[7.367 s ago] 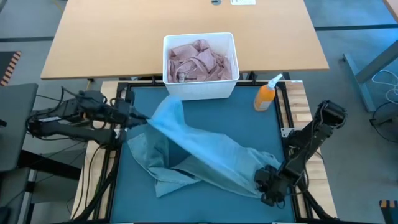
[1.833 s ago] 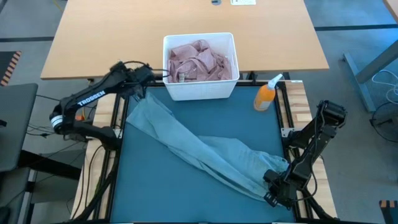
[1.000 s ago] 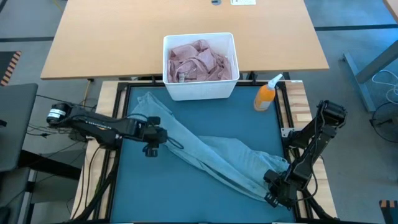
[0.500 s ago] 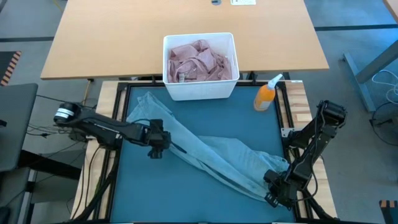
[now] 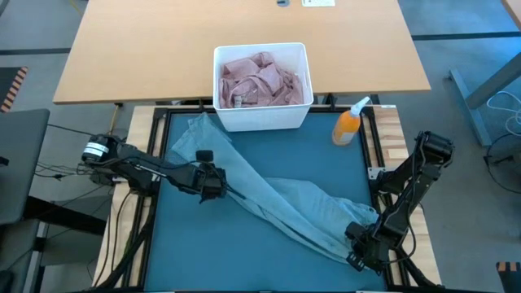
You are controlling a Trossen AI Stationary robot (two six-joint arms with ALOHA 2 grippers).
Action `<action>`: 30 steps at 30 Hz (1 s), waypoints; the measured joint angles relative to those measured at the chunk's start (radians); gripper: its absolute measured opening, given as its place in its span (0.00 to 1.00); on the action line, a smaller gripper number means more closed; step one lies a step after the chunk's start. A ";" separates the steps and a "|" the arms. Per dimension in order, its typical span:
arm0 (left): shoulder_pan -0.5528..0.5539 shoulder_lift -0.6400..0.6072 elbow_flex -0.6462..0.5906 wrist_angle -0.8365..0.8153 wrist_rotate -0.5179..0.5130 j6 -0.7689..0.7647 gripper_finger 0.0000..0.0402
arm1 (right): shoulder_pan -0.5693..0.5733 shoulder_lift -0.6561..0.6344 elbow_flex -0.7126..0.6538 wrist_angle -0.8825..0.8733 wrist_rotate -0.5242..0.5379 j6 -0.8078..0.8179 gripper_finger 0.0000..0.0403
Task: Fold Laundry from Bin
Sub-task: Fold the blue pants
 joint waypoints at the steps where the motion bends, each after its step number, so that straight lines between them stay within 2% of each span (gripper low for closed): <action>1: 0.001 -0.006 0.005 -0.013 -0.020 0.010 0.05 | 0.000 0.000 0.000 0.000 0.000 -0.003 0.07; 9: 0.069 -0.132 0.153 -0.202 -0.117 0.116 0.01 | -0.002 -0.001 0.001 -0.033 0.015 0.001 0.07; 15: 0.108 -0.260 0.318 -0.362 -0.145 0.131 0.00 | -0.003 -0.001 0.001 -0.047 0.032 0.034 0.07; 18: 0.108 -0.317 0.375 -0.375 -0.123 0.130 0.00 | -0.004 -0.001 0.001 -0.052 0.042 0.039 0.07; 21: 0.110 -0.361 0.393 -0.379 -0.024 0.100 0.00 | -0.004 -0.001 0.001 -0.057 0.055 0.038 0.07; 23: 0.111 -0.369 0.386 -0.380 0.000 0.074 0.00 | -0.004 -0.001 0.001 -0.057 0.057 0.038 0.07; 30: 0.166 -0.322 0.294 -0.303 -0.065 0.132 0.00 | -0.004 -0.001 0.001 -0.060 0.057 0.036 0.07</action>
